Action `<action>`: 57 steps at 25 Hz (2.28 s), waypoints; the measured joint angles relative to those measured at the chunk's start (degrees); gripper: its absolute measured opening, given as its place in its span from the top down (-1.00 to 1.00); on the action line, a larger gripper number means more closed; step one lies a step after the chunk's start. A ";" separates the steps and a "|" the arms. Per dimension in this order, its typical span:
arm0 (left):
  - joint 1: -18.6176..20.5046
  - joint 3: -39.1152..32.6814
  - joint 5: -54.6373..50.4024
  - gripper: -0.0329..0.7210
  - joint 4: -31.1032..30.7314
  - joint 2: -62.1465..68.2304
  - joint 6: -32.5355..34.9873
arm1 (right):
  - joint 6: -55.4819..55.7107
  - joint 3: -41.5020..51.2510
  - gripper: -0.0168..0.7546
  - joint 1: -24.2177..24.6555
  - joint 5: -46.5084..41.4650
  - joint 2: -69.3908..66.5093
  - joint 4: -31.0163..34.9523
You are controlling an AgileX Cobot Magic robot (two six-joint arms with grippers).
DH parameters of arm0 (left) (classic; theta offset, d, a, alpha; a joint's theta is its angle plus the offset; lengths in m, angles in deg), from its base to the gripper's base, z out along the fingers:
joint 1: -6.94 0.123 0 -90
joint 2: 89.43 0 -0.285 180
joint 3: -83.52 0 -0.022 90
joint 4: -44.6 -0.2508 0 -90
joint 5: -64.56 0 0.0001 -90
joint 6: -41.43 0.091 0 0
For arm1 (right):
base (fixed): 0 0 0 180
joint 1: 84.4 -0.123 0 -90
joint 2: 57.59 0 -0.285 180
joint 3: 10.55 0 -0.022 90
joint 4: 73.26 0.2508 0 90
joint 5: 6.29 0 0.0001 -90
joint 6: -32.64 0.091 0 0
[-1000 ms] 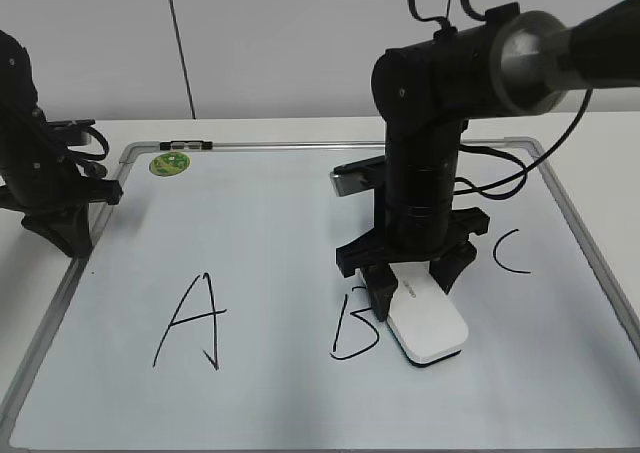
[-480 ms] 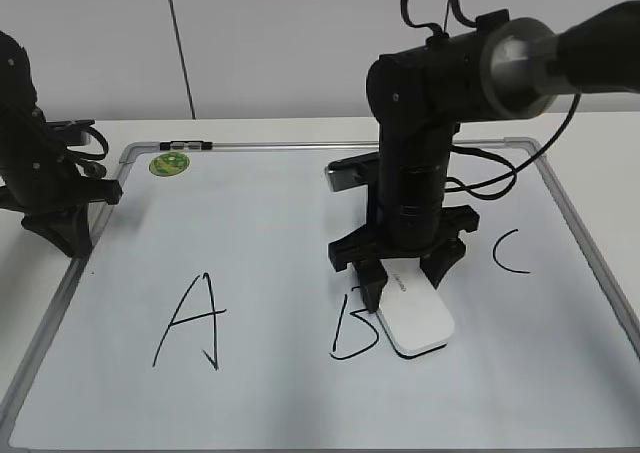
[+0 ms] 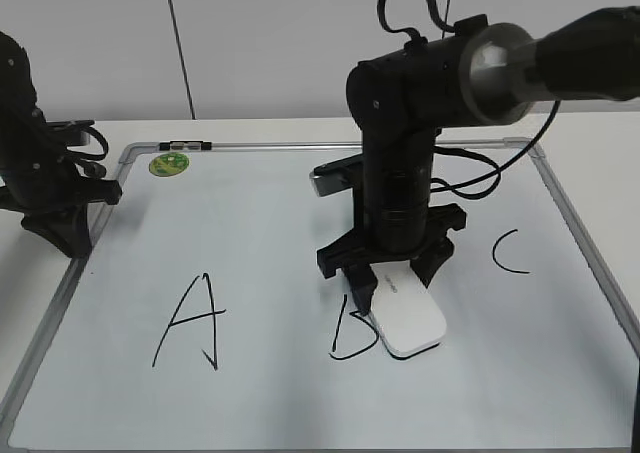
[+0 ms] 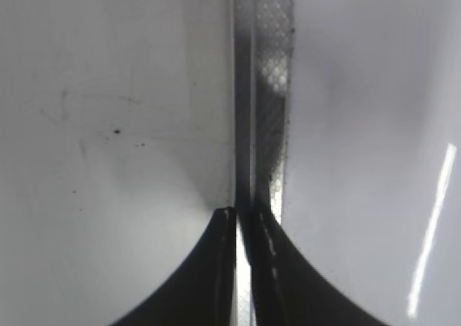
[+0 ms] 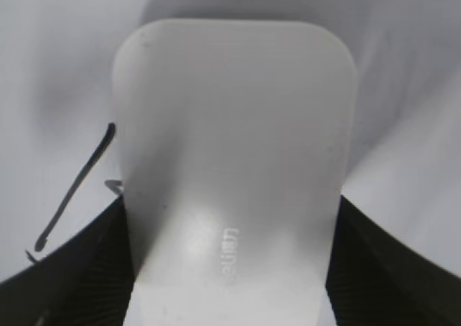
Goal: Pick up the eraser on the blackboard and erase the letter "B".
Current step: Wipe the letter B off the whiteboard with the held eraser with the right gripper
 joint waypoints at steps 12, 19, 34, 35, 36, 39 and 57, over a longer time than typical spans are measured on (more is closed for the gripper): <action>0.12 0.00 0.00 0.82 0.61 0.00 0.10 | 0.00 -0.74 -0.39 -5.71 1.94 -0.39 2.63; 0.12 0.00 0.00 0.82 0.70 0.00 0.10 | 0.00 -1.75 -0.39 -7.56 2.36 -0.89 3.78; 0.12 0.00 -0.10 0.82 0.25 0.00 0.10 | 7.67 -2.08 -0.39 -8.40 1.20 -1.16 -1.10; 0.12 0.00 -0.10 0.82 0.25 0.00 0.10 | 7.96 -2.08 -0.39 -8.40 1.10 -1.16 -1.20; 0.12 0.00 -0.10 0.82 0.25 0.00 0.17 | 8.10 -2.08 -0.39 -8.40 1.10 -1.16 -1.32; 0.12 0.00 -0.20 0.82 0.20 0.00 0.17 | 9.14 -2.11 -0.39 -8.28 0.86 -1.25 -1.52; 0.12 0.00 -0.20 0.83 0.07 0.00 0.17 | 9.50 -2.53 -0.39 3.83 -2.28 -1.25 -4.95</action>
